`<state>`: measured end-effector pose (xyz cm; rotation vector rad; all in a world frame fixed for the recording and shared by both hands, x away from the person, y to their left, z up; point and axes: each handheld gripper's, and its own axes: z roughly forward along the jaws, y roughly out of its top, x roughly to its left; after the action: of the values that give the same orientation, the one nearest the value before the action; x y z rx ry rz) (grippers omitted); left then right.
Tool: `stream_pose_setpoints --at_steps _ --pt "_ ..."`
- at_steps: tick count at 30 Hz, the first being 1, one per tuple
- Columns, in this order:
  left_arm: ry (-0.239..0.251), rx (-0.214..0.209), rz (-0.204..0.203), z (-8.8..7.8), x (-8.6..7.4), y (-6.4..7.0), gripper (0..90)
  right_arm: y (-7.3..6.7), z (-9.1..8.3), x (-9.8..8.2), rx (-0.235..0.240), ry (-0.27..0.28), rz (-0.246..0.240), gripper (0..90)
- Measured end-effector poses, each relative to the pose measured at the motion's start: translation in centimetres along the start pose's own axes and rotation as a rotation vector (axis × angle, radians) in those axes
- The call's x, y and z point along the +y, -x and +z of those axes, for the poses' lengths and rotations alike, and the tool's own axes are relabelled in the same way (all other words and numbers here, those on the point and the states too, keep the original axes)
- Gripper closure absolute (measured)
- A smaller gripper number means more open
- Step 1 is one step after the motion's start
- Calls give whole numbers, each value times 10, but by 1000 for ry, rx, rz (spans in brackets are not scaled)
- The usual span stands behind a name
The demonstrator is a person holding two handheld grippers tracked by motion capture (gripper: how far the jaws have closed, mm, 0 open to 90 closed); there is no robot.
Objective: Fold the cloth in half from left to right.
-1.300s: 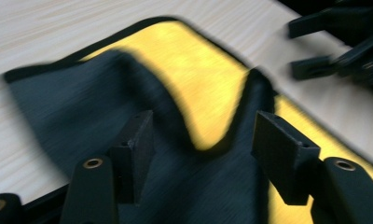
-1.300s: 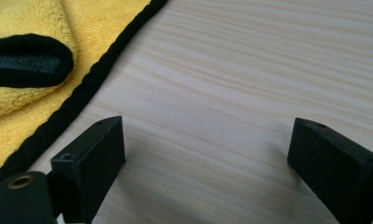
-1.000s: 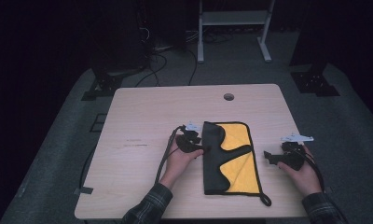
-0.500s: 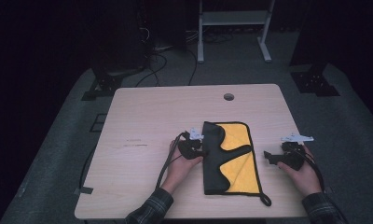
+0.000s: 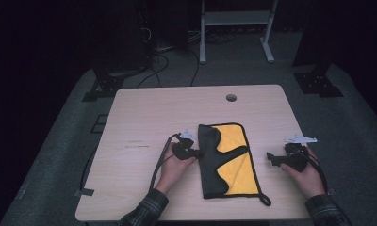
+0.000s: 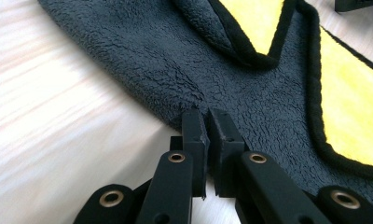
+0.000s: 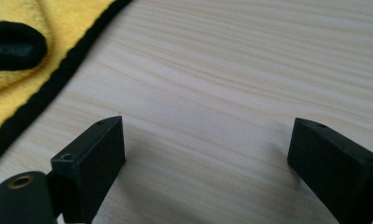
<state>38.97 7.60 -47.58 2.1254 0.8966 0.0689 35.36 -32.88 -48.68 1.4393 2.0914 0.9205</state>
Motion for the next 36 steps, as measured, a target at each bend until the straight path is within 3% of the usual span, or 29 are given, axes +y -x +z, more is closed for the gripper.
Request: stream_pose_setpoints --at_steps 8,23,25,28,30,32,36 --pt "-16 32 -31 -23 -11 -18 851 -2 0 0 1 -1 -1 98" --pt "-3 99 -45 -55 -29 -49 828 -3 -1 -1 13 -1 -16 98" --pt "-5 122 -28 -56 -29 -49 769 -3 -1 -1 14 -1 -17 100" --pt "1 157 -22 -59 -29 -48 619 -3 -2 -1 26 11 -27 180" --pt "22 174 -9 -63 -31 -49 533 -3 -5 0 32 14 -34 322" --pt "24 168 -17 -67 -34 -49 444 -4 -6 1 25 5 -46 345" --pt "25 203 -14 -77 -40 -50 323 -8 -6 4 39 -8 -68 366"
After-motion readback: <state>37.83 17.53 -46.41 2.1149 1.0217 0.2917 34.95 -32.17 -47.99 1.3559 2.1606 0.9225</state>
